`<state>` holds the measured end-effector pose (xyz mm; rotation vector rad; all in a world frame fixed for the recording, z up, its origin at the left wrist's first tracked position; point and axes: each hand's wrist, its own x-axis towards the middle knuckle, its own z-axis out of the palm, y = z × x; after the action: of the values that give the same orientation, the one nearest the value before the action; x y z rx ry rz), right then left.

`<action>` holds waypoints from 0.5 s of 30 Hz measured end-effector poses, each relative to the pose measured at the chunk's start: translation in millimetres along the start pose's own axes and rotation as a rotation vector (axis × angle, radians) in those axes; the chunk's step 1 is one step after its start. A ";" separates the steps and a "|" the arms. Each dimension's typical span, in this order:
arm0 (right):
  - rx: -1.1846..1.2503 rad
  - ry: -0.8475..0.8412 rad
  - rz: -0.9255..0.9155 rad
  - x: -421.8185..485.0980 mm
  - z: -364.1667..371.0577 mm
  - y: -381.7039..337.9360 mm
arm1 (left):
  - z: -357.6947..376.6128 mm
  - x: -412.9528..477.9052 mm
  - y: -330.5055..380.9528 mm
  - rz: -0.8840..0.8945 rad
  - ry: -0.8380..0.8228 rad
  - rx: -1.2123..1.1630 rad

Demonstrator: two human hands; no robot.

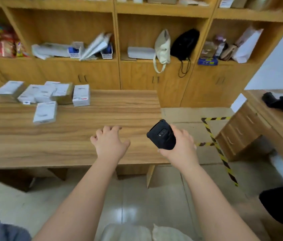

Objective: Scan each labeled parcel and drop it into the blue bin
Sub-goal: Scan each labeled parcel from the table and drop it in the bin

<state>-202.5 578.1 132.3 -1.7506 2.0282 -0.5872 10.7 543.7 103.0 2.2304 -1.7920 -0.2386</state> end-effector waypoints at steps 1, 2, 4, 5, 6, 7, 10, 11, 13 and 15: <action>0.004 -0.019 -0.029 8.0 7.9 -11.8 | -5.0 3.5 -12.2 -0.033 0.015 -0.009; 0.005 -0.042 -0.052 15.8 16.0 -23.8 | -10.1 7.2 -24.1 -0.066 0.027 -0.012; 0.005 -0.088 -0.100 29.9 31.0 -47.6 | -20.1 14.1 -47.2 -0.126 0.046 -0.013; 0.011 -0.111 -0.127 36.6 38.3 -59.0 | -24.1 17.2 -58.5 -0.158 0.057 -0.008; 0.022 -0.134 -0.152 42.7 44.4 -71.0 | -27.8 20.7 -68.7 -0.185 0.071 0.004; 0.039 -0.153 -0.173 48.8 50.8 -81.7 | -30.6 24.8 -77.9 -0.207 0.084 0.018; 0.074 -0.176 -0.214 71.0 71.8 -108.8 | -37.5 42.1 -98.9 -0.274 0.094 0.025; 0.070 -0.180 -0.229 80.2 78.8 -117.4 | -39.4 49.3 -104.7 -0.292 0.099 0.024; 0.076 -0.195 -0.260 101.6 92.9 -134.7 | -42.9 66.2 -116.5 -0.328 0.108 0.043; 0.089 -0.213 -0.287 125.4 106.0 -154.1 | -46.2 87.1 -130.5 -0.365 0.110 0.066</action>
<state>-34.8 428.2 125.9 -1.9734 1.5984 -0.5404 164.9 489.7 110.0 2.5523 -1.3468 -0.1250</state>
